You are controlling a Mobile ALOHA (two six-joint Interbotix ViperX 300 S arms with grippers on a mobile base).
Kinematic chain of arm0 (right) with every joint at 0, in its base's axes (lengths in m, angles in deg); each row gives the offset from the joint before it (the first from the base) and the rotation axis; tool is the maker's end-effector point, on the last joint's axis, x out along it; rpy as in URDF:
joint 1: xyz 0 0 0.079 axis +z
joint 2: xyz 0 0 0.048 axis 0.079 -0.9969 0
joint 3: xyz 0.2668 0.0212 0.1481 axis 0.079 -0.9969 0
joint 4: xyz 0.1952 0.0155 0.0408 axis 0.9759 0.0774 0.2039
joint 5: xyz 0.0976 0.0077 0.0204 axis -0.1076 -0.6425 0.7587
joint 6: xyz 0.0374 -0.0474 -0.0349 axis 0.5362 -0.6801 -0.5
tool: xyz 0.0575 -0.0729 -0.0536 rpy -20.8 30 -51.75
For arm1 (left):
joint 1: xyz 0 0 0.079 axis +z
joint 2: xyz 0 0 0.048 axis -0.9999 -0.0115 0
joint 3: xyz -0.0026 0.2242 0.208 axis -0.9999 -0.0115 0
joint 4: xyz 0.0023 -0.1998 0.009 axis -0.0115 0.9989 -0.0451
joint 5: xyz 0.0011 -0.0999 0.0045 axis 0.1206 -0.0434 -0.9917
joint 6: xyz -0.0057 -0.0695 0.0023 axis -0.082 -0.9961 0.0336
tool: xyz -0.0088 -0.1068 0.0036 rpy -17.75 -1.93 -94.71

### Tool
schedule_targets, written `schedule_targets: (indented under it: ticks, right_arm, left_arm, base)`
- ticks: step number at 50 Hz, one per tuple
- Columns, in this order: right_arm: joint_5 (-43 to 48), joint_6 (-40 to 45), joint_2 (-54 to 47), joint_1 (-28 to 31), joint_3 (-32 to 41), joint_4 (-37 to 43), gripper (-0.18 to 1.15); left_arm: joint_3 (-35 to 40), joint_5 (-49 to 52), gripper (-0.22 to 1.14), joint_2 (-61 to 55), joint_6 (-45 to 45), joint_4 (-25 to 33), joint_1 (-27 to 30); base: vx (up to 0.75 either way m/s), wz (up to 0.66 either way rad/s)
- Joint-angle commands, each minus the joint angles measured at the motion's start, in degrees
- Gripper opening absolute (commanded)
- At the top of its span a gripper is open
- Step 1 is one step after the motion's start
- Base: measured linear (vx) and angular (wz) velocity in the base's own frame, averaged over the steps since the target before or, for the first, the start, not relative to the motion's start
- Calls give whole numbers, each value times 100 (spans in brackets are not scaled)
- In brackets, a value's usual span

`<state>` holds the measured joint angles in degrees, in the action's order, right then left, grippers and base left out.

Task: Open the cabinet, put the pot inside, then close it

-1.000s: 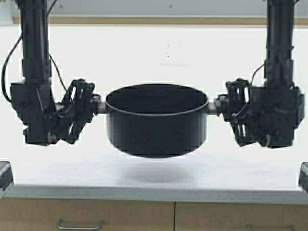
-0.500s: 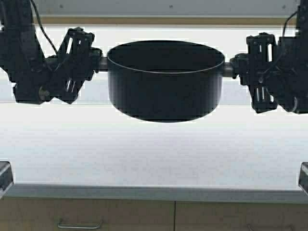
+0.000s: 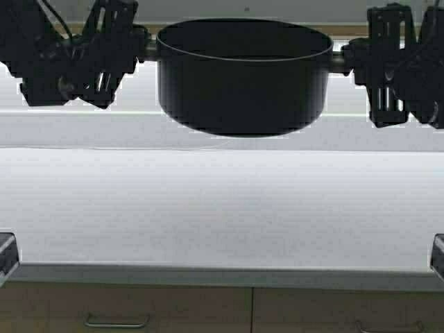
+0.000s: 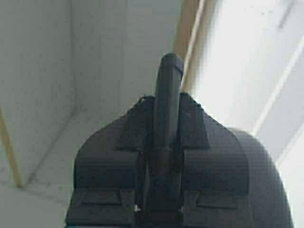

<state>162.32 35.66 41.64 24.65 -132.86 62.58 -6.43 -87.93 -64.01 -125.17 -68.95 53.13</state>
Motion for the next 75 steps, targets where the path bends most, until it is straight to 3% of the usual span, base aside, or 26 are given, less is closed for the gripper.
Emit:
schedule_targets:
  ticks: [1, 16, 28, 41, 61, 75]
  right_arm:
    - [-193, 18, 510, 466, 132, -97, 8]
    - [-1178, -299, 1521, 475, 404, -97, 8]
    - [-2909, -738, 2505, 475, 949, -44, 8]
    - [-3507, -765, 2777, 475, 1336, 141, 8]
    - [-4509, -896, 2979, 457, 2101, 246, 8]
    - [-5001, -2048, 2918, 439, 2892, 932, 8]
  left_arm:
    - [185, 211, 3, 431, -9, -62, -466]
    - [598, 1160, 3, 1046, 466, -62, -466]
    - [1063, 2206, 3, 1468, 545, -53, -466]
    - [1635, 2900, 3, 1705, 606, 220, -466]
    - [2232, 3911, 3, 1881, 1415, 729, -466]
    - [2610, 4236, 3, 1775, 1626, 809, -360]
  base:
    - [0, 0]
    - [0, 0]
    - [0, 0]
    - [0, 0]
    - [0, 0]
    - [1, 0]
